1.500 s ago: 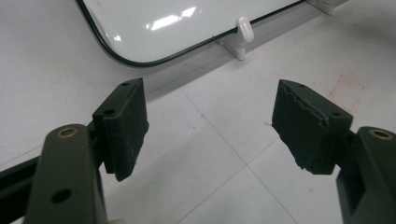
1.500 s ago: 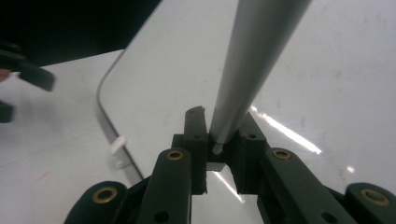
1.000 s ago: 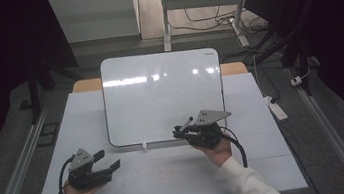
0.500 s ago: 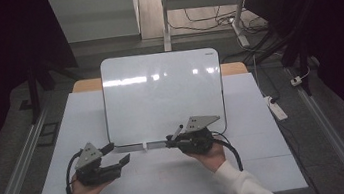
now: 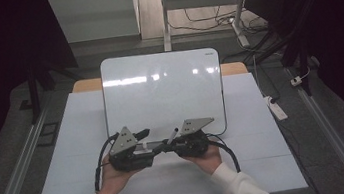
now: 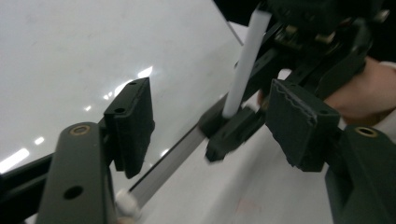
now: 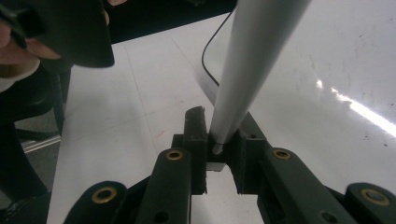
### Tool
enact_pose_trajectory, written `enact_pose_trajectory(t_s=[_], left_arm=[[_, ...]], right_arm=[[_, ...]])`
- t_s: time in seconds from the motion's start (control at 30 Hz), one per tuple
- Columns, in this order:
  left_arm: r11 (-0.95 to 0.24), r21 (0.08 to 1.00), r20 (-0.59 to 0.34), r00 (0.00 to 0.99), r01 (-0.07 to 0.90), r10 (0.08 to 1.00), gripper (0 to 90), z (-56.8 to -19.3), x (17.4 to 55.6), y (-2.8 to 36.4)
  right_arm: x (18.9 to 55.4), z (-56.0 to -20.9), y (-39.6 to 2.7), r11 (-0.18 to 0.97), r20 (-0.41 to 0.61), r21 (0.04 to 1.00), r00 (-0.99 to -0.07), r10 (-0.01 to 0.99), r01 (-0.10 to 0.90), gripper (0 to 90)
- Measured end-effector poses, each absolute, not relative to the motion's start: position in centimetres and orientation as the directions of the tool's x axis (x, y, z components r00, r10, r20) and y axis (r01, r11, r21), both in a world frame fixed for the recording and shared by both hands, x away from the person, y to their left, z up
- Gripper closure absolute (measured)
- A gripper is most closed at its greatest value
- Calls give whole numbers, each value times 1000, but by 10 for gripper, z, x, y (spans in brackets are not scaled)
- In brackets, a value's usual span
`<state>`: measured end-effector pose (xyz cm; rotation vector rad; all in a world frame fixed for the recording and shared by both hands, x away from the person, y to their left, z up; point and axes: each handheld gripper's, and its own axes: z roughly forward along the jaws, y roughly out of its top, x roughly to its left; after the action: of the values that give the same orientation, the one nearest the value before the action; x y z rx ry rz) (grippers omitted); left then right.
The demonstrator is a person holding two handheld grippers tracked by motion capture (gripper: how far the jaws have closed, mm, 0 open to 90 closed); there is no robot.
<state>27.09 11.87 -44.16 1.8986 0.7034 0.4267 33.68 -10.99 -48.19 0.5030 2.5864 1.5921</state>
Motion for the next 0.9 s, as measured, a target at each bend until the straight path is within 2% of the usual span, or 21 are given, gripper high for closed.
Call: enact_pose_trajectory(t_s=[0.37, 0.5, 0.63, 0.9], left_arm=[[-332, 911, 2, 804, 244, 595, 529, -441, 282, 94], [-343, 909, 14, 806, 236, 591, 633, -442, 286, 88], [-349, 909, 23, 809, 227, 587, 786, -443, 287, 88], [-345, 909, 16, 806, 236, 592, 811, -440, 286, 94]], right_arm=[[337, -484, -107, 395, 165, 874, -937, 307, 283, 777], [336, -484, -105, 396, 172, 872, -938, 300, 287, 777], [336, -484, -104, 397, 181, 870, -939, 294, 292, 776], [333, -484, -103, 394, 179, 874, -943, 281, 283, 745]])
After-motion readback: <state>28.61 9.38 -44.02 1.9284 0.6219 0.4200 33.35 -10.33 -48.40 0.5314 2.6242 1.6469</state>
